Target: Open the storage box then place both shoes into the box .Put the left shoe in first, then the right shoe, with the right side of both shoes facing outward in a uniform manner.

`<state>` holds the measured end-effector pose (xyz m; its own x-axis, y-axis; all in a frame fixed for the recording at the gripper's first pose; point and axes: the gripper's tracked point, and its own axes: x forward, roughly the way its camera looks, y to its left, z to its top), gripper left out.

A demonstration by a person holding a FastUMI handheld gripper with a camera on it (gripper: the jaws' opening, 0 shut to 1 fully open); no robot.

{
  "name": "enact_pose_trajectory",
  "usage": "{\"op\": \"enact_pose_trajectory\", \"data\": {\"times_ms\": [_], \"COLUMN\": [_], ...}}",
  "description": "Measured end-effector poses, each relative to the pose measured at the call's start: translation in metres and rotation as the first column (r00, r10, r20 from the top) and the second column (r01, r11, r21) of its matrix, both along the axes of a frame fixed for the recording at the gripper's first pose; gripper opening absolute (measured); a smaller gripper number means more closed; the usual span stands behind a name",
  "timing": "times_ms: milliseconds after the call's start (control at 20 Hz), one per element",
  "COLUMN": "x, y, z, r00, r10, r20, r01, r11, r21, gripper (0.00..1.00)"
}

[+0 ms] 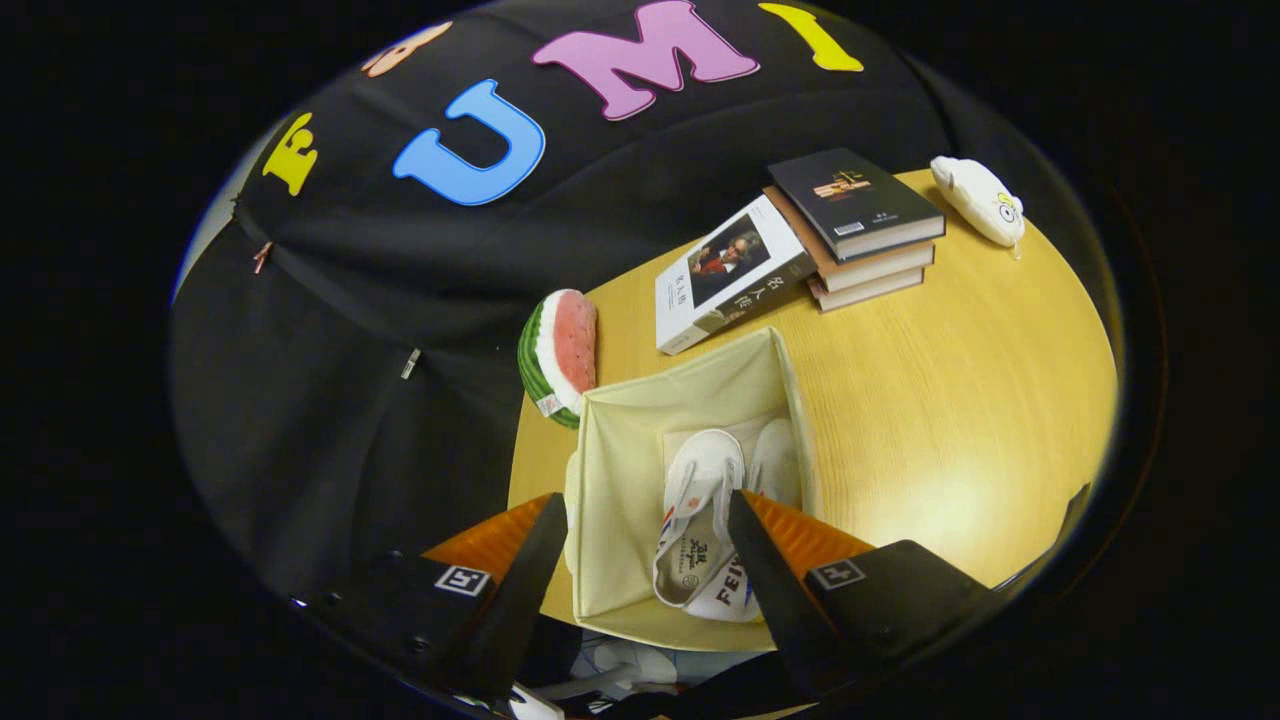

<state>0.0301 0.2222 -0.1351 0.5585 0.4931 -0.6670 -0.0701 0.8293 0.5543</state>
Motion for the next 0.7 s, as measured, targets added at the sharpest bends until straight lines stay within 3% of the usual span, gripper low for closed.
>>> {"op": "enact_pose_trajectory", "data": {"times_ms": [300,500,700], "x": [0.005,0.014,0.02], "y": [-0.034,-0.079,-0.126], "z": [0.055,0.106,0.152], "r00": [0.981,0.936,0.888], "r10": [-0.017,-0.063,-0.059], "r20": [0.191,0.346,0.456], "r01": [0.028,0.102,0.138], "r11": [0.998,0.99,0.981], "r21": [-0.056,-0.094,-0.14], "gripper": [0.99,0.99,0.99]}}
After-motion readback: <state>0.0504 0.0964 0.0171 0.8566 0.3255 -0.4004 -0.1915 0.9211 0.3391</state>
